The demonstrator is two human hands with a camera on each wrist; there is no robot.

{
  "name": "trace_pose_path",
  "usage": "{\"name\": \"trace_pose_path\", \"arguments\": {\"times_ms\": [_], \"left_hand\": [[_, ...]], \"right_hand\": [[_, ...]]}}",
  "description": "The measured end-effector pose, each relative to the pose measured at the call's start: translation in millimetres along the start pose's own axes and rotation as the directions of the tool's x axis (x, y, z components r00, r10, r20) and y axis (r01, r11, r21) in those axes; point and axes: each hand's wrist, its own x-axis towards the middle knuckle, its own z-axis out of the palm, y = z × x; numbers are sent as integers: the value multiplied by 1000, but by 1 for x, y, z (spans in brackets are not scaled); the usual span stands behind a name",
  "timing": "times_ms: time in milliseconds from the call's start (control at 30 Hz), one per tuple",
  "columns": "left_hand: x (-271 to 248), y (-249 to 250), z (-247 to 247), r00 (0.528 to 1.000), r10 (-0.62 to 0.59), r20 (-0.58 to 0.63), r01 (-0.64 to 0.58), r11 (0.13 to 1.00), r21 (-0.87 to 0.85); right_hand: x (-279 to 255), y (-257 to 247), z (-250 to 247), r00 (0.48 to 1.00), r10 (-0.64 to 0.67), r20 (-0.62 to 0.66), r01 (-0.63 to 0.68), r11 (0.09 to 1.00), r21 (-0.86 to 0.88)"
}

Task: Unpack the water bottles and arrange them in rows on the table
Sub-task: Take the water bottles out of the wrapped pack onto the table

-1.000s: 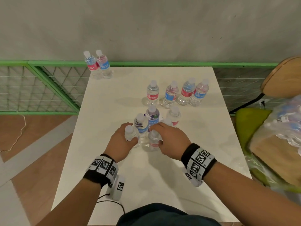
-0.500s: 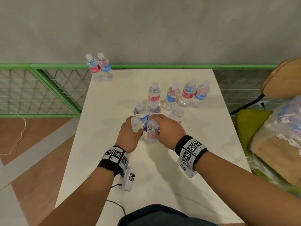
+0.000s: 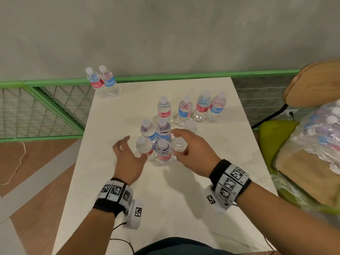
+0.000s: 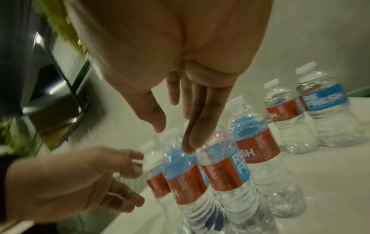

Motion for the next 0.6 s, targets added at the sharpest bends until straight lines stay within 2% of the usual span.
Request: {"name": "trace_pose_path", "arguments": {"times_ms": [67, 133, 233, 300, 367, 433, 533, 600], "left_hand": [[-8, 11, -11, 985, 140, -100, -144, 989, -26], [-15, 34, -22, 976, 201, -86, -206, 977, -54], [-26, 80, -20, 956, 282, 82, -274, 957, -99], [-35, 113, -4, 897, 379, 227, -364, 925, -107], [-44, 142, 25, 806, 444, 391, -434, 893, -120], [-54, 166, 63, 686, 455, 568, -465, 874, -139], [-70, 193, 131, 470, 367, 803, -517, 852, -87], [-82, 209, 179, 339, 301, 891, -543, 836, -76]], "right_hand": [[-21, 11, -27, 999, 22, -40, -19, 998, 56], [-46, 26, -57, 994, 106, -32, -105, 993, 49], [-89, 54, -100, 966, 252, -49, -252, 968, 17], [-120, 75, -121, 935, 348, -67, -351, 936, -28], [-148, 101, -137, 891, 445, -88, -452, 889, -71], [-173, 129, -150, 837, 533, -122, -543, 837, -71], [-201, 179, -161, 728, 653, -208, -667, 745, 0], [-210, 208, -170, 645, 719, -259, -724, 683, 94]]}}
